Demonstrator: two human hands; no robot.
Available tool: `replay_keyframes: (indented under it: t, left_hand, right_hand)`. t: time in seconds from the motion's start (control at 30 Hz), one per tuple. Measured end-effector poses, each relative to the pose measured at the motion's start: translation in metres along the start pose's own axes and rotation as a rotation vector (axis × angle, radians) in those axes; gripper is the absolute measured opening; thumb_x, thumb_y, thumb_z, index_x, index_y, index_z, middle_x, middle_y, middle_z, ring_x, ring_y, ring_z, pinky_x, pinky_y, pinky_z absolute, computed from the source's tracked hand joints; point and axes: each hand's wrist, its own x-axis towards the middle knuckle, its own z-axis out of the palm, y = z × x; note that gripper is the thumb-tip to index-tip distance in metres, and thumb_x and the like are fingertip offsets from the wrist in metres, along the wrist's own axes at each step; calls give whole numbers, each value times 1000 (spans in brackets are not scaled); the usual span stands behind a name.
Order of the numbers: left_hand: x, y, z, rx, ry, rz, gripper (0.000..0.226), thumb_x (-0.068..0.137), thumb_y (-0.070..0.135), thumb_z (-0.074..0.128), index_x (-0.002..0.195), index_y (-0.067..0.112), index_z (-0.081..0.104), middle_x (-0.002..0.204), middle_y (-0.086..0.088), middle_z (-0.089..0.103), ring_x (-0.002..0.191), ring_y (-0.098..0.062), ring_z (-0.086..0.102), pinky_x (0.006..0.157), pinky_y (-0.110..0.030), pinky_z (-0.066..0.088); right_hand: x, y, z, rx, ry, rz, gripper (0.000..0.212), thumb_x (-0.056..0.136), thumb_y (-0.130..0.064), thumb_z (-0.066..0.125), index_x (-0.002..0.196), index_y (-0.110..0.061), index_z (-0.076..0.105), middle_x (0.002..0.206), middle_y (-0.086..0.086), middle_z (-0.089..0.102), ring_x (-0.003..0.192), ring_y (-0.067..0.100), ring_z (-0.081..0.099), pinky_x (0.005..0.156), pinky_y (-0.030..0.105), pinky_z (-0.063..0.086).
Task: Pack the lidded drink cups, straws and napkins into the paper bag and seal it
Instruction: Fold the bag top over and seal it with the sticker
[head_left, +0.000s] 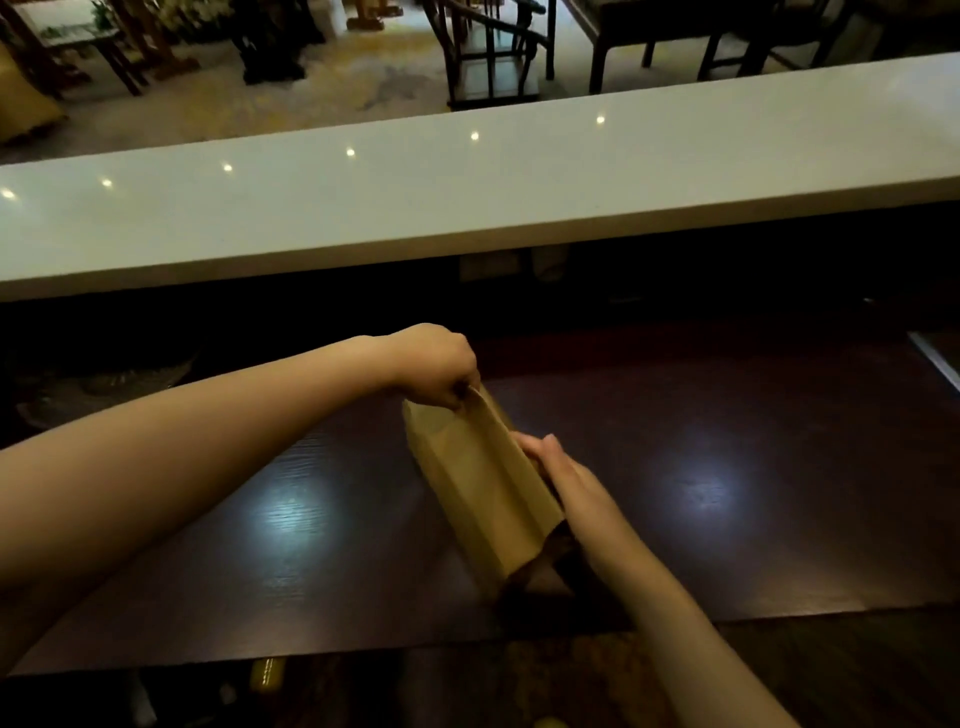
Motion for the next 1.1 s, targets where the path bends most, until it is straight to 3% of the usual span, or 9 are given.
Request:
replay_keyframes:
  t: [0.13, 0.27, 0.33, 0.47, 0.57, 0.67, 0.83, 0.93, 1.1]
  left_hand:
    - [-7, -5, 8, -235, 38, -76, 29, 84, 37, 61, 101, 15, 68, 99, -7, 71, 96, -25, 63, 75, -33, 47]
    - [-15, -14, 15, -492, 94, -110, 27, 80, 37, 68, 99, 17, 70, 83, 1, 66, 87, -17, 62, 71, -23, 39]
    - [-23, -28, 24, -664, 92, -119, 28, 75, 35, 74, 99, 22, 68, 83, 7, 64, 83, -11, 60, 75, -21, 40]
    - [-36, -48, 55, -1134, 106, -127, 34, 64, 29, 82, 94, 26, 68, 86, 9, 70, 78, -3, 65, 76, -17, 50]
    - [-32, -42, 80, -1507, 306, -108, 32, 62, 29, 80, 91, 23, 68, 79, 11, 74, 77, 0, 68, 72, -13, 54]
    - [-24, -23, 95, -1746, 550, -193, 6, 82, 16, 64, 87, 18, 66, 68, 14, 74, 69, 2, 68, 63, -10, 54]
    - [-26, -3, 80, -1887, 879, -323, 14, 93, 14, 52, 85, 19, 63, 62, 12, 72, 59, 2, 66, 54, -12, 52]
    - [-32, -9, 40, -1884, 1064, -370, 15, 94, 27, 50, 87, 21, 62, 77, 4, 68, 69, -7, 64, 61, -22, 51]
    - [-48, -40, -42, -1738, 1304, -436, 23, 95, 36, 46, 90, 19, 60, 83, 3, 64, 77, -10, 61, 62, -21, 49]
  right_hand:
    - [-1, 6, -20, -26, -72, -45, 40, 77, -51, 66, 114, -42, 56, 115, -20, 63, 108, -5, 58, 91, 14, 46]
    - [16, 12, -20, -75, 188, -77, 23, 77, -12, 74, 90, -29, 66, 86, -8, 68, 85, 14, 65, 76, 26, 53]
    - [23, 14, -22, -41, 295, -84, 20, 76, -10, 75, 80, -28, 67, 81, -6, 69, 78, 13, 65, 77, 31, 52]
    - [31, 16, -26, 34, 439, -109, 18, 76, -12, 75, 81, -27, 67, 84, -9, 69, 77, 3, 66, 75, 24, 55]
    - [40, 16, -22, 133, 513, -127, 11, 81, -14, 70, 83, -24, 67, 83, -9, 70, 69, -4, 67, 64, 14, 53]
    - [49, 9, -24, 168, 563, -140, 6, 84, -17, 68, 83, -23, 69, 84, -6, 70, 68, -4, 67, 62, 14, 52]
    - [58, -30, -31, 124, 532, -217, 6, 86, -16, 65, 85, -21, 68, 84, -6, 69, 67, -5, 67, 59, 11, 51]
    - [61, -70, -41, 108, 513, -270, 4, 86, -21, 65, 89, -22, 68, 87, -7, 70, 78, 3, 68, 66, 16, 52]
    - [73, -158, -65, 61, 456, -363, 2, 87, -26, 63, 86, -24, 64, 89, -6, 68, 84, 9, 64, 72, 24, 51]
